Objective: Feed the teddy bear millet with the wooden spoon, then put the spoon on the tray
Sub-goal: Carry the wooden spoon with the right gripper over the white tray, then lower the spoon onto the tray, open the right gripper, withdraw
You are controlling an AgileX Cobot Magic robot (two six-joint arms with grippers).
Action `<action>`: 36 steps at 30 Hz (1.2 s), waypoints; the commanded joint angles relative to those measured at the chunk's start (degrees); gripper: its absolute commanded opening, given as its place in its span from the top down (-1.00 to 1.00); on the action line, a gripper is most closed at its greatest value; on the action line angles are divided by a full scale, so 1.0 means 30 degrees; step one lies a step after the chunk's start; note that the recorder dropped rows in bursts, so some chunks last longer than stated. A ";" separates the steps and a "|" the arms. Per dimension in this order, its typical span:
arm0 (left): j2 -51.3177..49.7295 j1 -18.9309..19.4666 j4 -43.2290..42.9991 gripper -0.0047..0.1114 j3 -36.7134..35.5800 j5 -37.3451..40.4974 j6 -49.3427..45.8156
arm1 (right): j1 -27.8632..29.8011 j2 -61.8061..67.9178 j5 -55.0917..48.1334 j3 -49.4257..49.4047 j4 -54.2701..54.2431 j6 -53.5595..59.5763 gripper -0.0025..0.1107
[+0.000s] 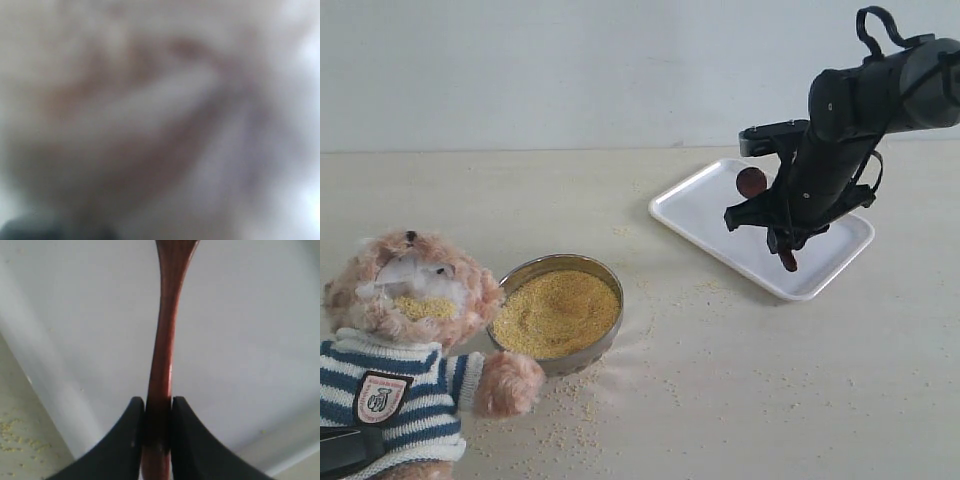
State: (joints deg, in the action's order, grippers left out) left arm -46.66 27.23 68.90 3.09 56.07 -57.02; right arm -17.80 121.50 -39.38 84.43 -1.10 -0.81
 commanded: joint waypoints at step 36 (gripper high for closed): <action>0.0159 0.0058 0.0365 0.83 -0.0038 0.0222 -0.0135 | 0.0021 0.0788 0.0850 0.0063 -0.0548 -0.0054 0.29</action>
State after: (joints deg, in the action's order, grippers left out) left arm -46.66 27.23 68.90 3.09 56.07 -57.02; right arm -17.80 124.10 -36.48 84.43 -2.61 -0.47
